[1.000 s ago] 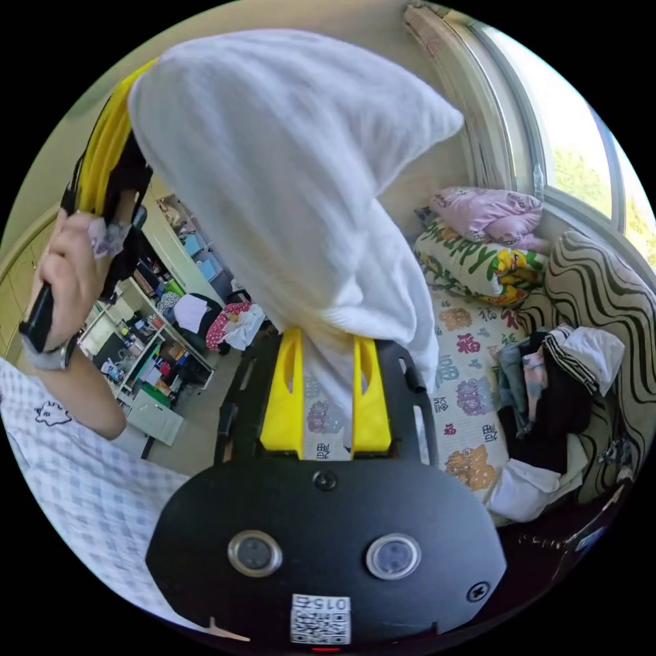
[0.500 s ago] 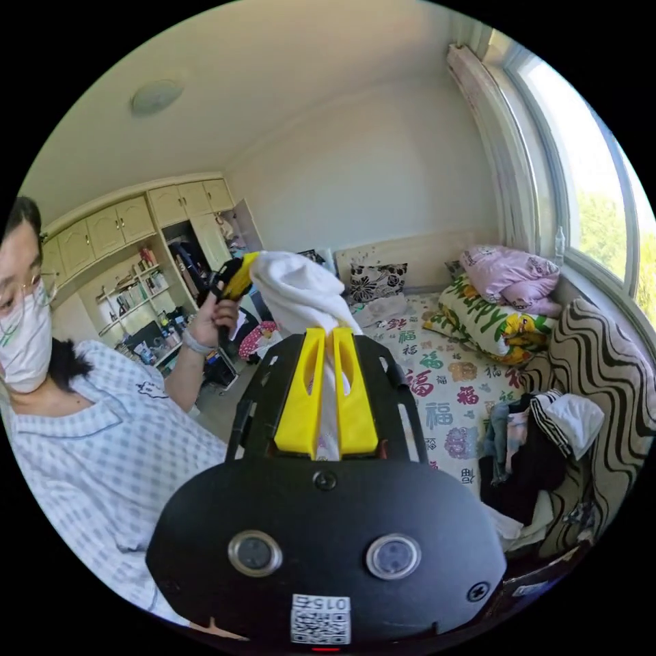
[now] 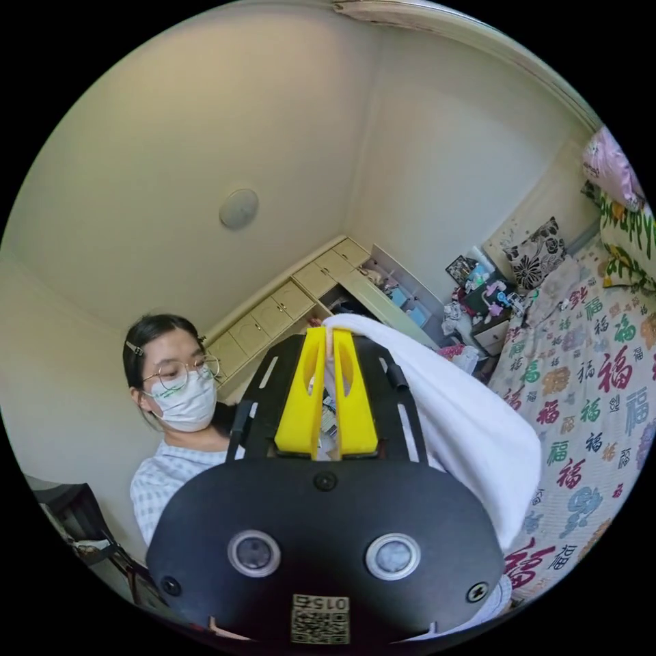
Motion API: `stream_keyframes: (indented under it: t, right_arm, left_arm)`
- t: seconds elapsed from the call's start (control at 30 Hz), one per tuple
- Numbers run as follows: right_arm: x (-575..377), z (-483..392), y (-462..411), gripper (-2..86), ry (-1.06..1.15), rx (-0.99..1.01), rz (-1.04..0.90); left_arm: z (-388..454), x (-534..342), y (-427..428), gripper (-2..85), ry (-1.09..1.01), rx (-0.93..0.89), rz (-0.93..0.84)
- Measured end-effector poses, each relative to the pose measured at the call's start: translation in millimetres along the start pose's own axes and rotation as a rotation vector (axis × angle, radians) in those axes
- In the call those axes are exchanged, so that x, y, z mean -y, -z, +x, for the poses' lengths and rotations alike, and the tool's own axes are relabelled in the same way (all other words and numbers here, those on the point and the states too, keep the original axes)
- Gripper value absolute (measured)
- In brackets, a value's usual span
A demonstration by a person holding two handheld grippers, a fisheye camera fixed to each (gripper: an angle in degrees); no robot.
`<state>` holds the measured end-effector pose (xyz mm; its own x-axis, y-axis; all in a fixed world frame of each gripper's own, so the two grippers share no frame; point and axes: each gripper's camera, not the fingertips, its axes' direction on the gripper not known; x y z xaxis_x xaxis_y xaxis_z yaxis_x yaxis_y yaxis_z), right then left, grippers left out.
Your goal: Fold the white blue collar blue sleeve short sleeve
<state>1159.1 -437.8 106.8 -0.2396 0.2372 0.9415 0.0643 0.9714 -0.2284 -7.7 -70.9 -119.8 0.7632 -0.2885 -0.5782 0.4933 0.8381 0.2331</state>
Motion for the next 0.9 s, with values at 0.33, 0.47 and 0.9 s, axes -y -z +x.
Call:
stream_keyframes:
  t: [0.33, 0.47, 0.9]
  right_arm:
    - [25.6, 6.0, -7.6, 0.4, -0.029, 0.190, -0.030]
    - [35.2, 3.1, -15.0, 0.4, -0.029, 0.221, -0.061]
    - [-13.6, 24.1, 59.4, 0.4, -0.180, -0.102, 0.091]
  left_arm:
    - [-12.1, -112.1, -33.4, 15.5, 0.121, 0.000, -0.111]
    - [-4.9, -106.9, -44.5, 4.9, 0.059, 0.003, -0.059]
    - [42.3, -53.8, 94.2, -0.8, -0.267, 0.099, 0.304]
